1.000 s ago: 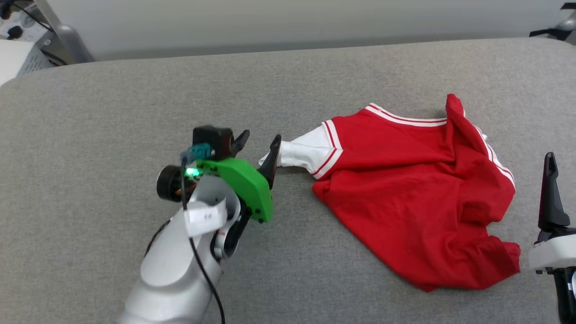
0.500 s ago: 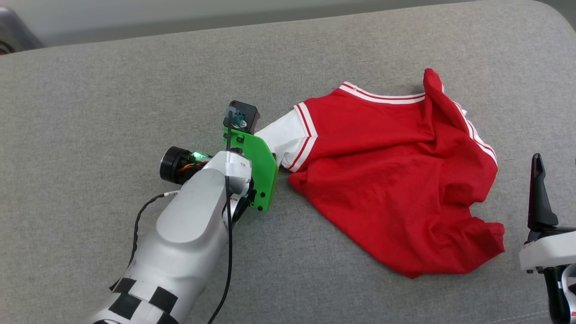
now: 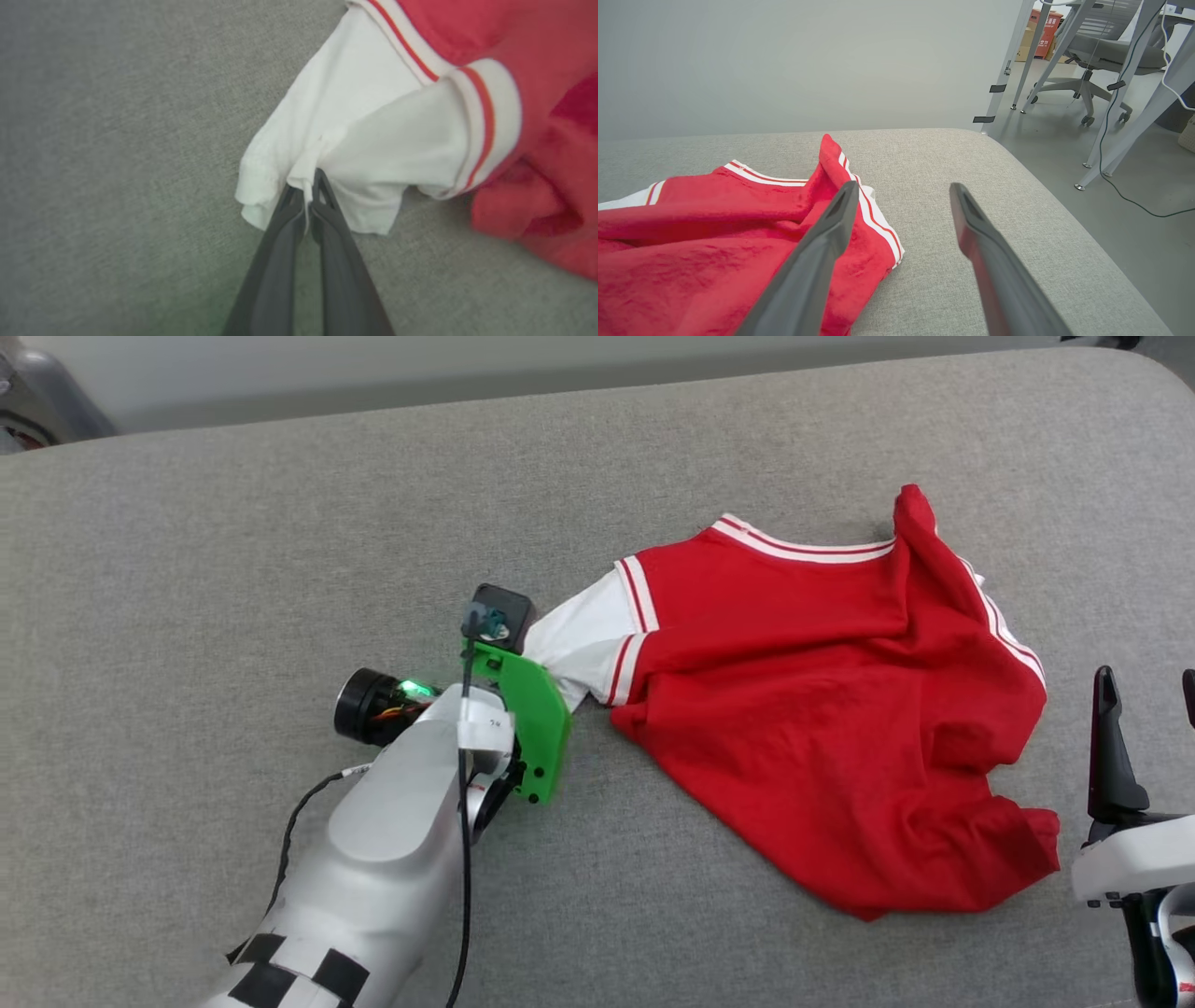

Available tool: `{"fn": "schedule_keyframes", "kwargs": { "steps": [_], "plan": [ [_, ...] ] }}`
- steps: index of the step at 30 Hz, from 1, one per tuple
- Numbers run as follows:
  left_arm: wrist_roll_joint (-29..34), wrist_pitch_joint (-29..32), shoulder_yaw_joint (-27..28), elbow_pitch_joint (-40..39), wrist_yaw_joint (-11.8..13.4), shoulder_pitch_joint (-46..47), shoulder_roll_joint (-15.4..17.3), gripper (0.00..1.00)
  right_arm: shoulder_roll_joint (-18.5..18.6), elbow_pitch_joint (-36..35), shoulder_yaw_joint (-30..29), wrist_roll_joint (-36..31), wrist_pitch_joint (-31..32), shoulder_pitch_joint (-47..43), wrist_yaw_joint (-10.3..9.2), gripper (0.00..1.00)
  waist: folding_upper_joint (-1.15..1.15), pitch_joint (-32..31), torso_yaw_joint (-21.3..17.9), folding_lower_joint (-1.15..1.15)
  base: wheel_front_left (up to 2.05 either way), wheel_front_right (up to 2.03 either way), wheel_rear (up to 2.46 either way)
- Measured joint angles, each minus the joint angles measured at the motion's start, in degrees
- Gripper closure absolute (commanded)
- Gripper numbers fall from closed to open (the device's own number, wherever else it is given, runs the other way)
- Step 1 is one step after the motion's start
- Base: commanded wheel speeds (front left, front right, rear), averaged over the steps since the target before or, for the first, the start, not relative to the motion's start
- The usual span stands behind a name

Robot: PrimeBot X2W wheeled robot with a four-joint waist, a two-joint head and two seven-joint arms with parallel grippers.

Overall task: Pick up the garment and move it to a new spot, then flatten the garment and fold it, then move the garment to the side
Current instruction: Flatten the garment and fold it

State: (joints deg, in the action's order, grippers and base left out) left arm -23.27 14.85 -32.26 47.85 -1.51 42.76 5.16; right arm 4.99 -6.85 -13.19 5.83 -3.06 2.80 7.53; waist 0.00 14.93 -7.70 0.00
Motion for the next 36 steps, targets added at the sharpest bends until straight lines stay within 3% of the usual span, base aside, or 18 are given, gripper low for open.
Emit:
{"fn": "schedule_keyframes", "kwargs": {
  "steps": [9,15,20,21,22,23,31,36],
  "plan": [
    [-1.7,-8.8,5.2,-3.9,3.4,-3.8,6.2,1.00,0.4,1.0,-1.6,-0.2,1.5,-0.3,0.00,0.00,0.00,-2.8,3.5,0.00,0.00,0.00,0.00],
    [-3.6,-9.2,7.0,-9.7,3.9,-8.6,10.7,1.00,-0.9,0.8,-2.6,-1.0,3.4,-1.6,0.00,0.00,0.00,-4.5,6.3,0.00,0.00,0.00,0.00],
    [-5.0,-7.6,7.2,-15.5,4.3,-15.5,12.5,1.00,-1.2,1.1,-3.2,-1.0,4.4,-1.8,0.00,0.00,0.00,-5.6,8.6,0.00,0.00,0.00,0.00],
    [-5.5,-7.2,7.1,-16.9,4.2,-17.1,12.5,0.91,-1.3,1.3,-3.3,-1.0,4.7,-1.9,0.00,0.00,0.00,-5.8,9.0,0.00,0.00,0.00,0.00],
    [-5.9,-6.9,6.8,-18.1,4.1,-18.6,12.5,0.22,-1.4,1.5,-3.4,-1.0,5.1,-1.9,0.00,0.00,0.00,-6.0,9.4,0.00,0.00,0.00,0.00],
    [-6.1,-6.7,6.6,-19.1,3.9,-19.7,12.5,0.00,-1.4,1.7,-3.4,-1.0,5.3,-2.1,0.00,0.00,0.00,-6.1,9.8,0.00,0.00,0.00,0.00],
    [-7.2,-10.6,6.6,-27.9,5.4,-25.6,11.1,0.00,-1.7,1.8,-3.4,-1.2,7.0,-2.6,0.00,0.00,0.00,-7.0,12.2,0.00,0.00,0.00,0.00],
    [-6.9,-16.4,7.8,-34.6,5.6,-26.3,11.4,0.00,1.7,0.8,-1.6,-1.1,11.0,-2.5,0.00,0.00,0.00,-7.2,14.0,0.00,0.00,0.00,0.00]
  ]
}}
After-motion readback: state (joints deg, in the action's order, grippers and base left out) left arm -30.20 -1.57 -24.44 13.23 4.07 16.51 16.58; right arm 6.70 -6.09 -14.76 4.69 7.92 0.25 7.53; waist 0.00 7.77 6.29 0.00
